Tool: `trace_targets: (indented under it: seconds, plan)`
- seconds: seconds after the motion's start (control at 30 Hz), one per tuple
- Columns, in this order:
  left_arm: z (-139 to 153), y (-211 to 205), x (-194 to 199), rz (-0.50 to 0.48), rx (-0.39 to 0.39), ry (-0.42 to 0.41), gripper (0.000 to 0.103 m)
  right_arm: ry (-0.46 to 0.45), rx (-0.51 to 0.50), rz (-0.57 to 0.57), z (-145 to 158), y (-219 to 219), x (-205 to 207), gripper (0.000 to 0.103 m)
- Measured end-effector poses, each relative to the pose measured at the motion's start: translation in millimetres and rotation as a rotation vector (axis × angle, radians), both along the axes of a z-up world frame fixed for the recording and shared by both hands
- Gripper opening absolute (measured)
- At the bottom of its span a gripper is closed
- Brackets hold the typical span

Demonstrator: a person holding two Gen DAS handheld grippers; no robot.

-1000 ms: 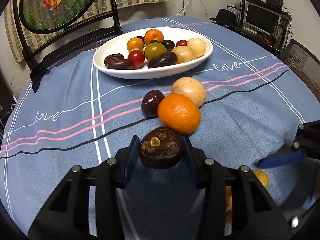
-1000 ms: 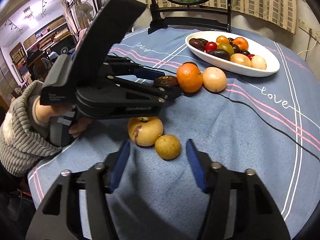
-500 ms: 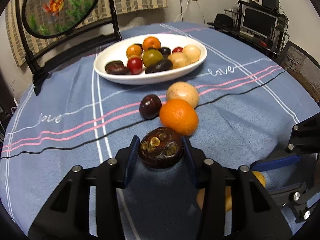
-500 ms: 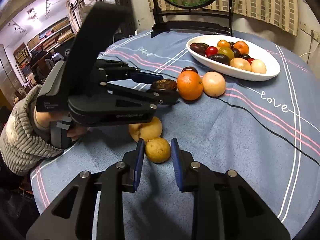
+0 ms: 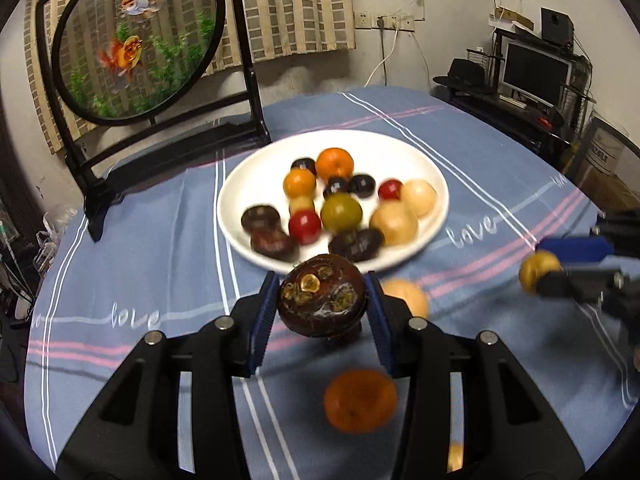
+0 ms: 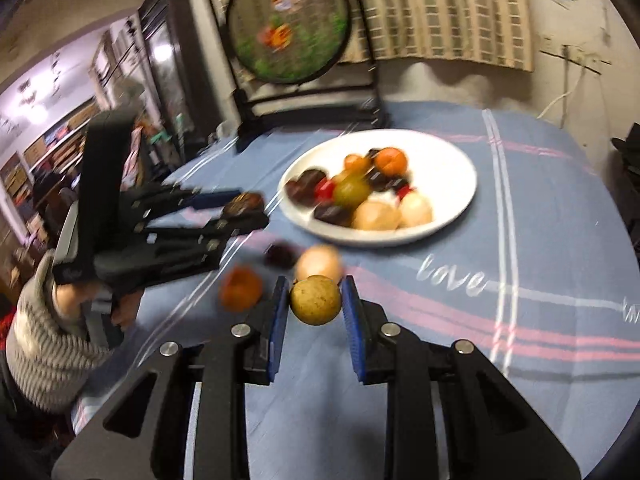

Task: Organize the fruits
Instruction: 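Set both fruits on the plate and open both tools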

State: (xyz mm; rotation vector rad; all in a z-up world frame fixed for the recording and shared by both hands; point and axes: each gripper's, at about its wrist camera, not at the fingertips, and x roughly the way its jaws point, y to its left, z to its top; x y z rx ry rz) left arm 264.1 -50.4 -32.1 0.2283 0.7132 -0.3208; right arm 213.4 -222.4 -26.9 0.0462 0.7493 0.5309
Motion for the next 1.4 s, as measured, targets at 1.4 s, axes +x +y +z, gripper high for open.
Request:
trace_targets:
  seconds: [1.4]
  plan:
    - [-16.5, 14.0, -15.0, 0.066, -0.045, 0.017, 0.079, -0.014, 0.154, -0.127, 11.2, -3.2, 43.6, 0.062]
